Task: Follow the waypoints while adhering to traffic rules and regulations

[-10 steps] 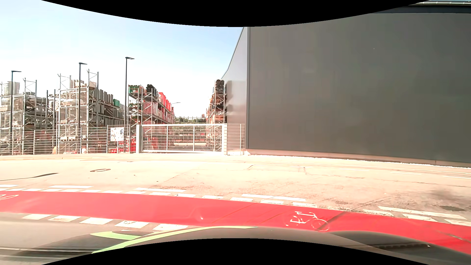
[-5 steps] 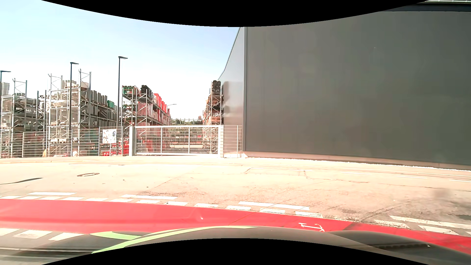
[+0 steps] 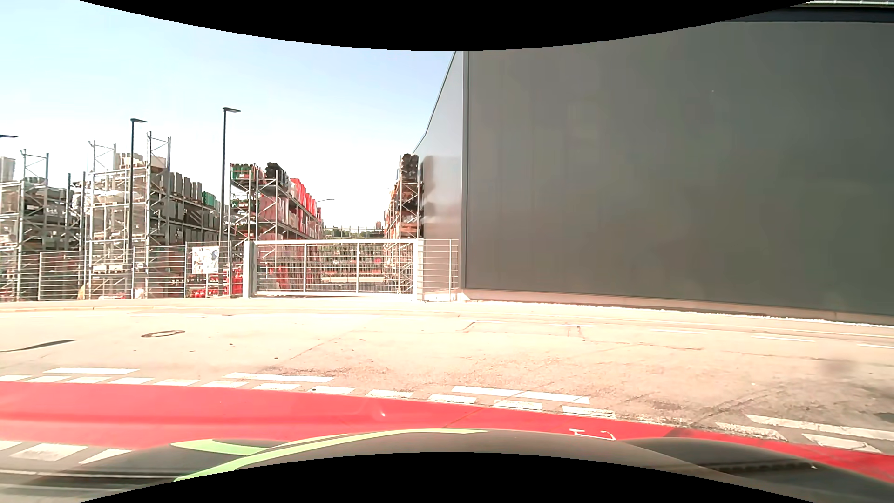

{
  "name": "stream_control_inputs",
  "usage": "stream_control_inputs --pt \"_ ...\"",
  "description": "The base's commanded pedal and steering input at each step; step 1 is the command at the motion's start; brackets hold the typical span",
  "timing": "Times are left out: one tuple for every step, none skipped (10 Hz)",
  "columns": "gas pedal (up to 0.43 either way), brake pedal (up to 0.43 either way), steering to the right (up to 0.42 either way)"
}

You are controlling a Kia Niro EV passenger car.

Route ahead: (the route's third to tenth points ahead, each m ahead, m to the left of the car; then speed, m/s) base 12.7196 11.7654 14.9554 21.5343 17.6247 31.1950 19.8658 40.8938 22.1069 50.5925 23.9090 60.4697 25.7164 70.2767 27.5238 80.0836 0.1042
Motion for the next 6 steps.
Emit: stream_control_inputs --pt "0.000 0.262 0.036" --pt "0.000 0.250 0.035" --pt "0.000 0.201 0.032" --pt "0.000 0.110 0.030" --pt "0.000 0.000 0.028" --pt "0.000 0.000 0.023"
